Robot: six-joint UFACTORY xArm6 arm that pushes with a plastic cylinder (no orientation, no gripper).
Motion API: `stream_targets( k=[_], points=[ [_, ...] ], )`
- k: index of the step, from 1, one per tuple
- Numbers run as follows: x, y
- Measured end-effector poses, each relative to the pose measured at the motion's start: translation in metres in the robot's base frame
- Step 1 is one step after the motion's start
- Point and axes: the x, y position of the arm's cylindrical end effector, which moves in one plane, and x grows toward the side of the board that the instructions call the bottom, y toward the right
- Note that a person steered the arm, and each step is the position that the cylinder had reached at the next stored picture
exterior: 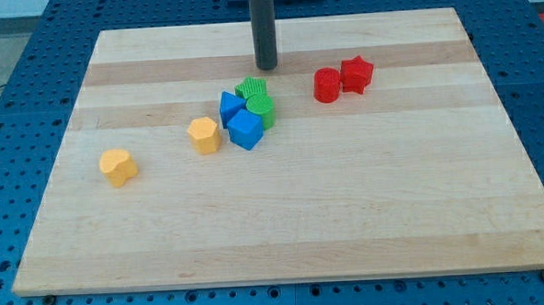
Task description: Slightly move the red star to the right side of green circle
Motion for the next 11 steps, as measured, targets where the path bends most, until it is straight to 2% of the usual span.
stream_targets(
  k=[1, 4, 6, 8, 9, 11],
  points=[
    [-0.015, 0.042],
    [0.01, 0.154],
    [0.065, 0.159],
    [0.025, 0.168],
    [0.025, 0.152],
    [0.102, 0.116]
  ],
)
